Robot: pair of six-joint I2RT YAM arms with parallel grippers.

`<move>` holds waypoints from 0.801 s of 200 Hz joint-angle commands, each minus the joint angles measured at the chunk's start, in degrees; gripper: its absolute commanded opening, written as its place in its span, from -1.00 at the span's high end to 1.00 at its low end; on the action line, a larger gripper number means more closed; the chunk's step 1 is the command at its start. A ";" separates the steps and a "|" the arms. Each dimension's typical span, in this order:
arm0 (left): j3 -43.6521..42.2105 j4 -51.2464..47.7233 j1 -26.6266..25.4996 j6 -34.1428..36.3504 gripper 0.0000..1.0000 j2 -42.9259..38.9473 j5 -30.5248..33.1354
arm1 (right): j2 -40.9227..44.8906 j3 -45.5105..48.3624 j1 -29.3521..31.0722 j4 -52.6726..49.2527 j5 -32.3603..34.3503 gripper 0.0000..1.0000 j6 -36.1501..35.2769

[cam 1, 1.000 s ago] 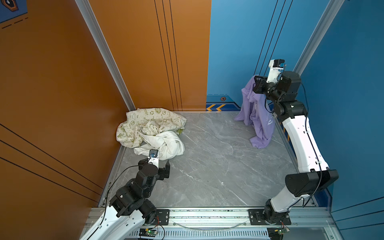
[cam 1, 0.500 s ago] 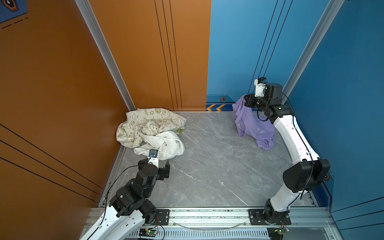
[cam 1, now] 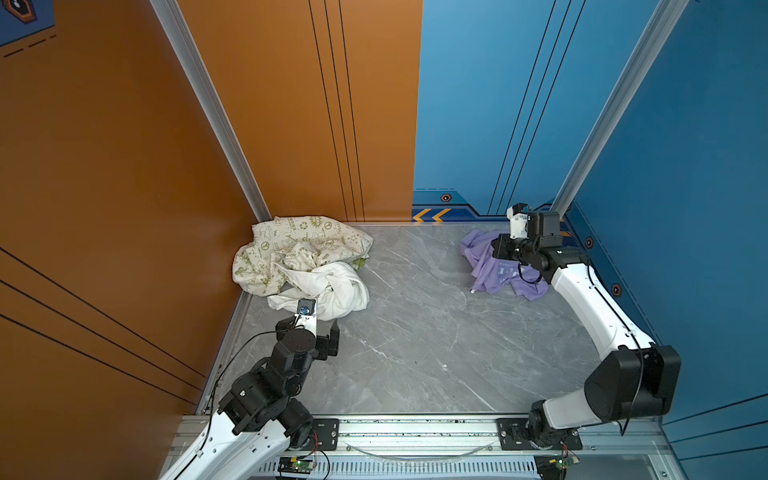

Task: Pick out a specific cloth from the pile
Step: 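Carry the lavender shirt with the right gripper to the far corner, then release the lavender shirt and draw the right gripper back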

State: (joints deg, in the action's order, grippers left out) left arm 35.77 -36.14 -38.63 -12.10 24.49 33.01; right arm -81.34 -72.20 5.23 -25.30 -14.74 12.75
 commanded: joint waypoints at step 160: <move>-0.96 -0.77 0.28 -1.17 -0.96 -2.55 2.08 | 34.09 38.34 -2.15 1.48 12.21 0.09 16.27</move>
State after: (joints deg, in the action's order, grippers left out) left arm 35.66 -36.27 -38.63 -12.38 22.57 33.47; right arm -49.12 -33.93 3.99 -24.93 -5.82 27.88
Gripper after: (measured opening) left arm 0.981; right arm 0.370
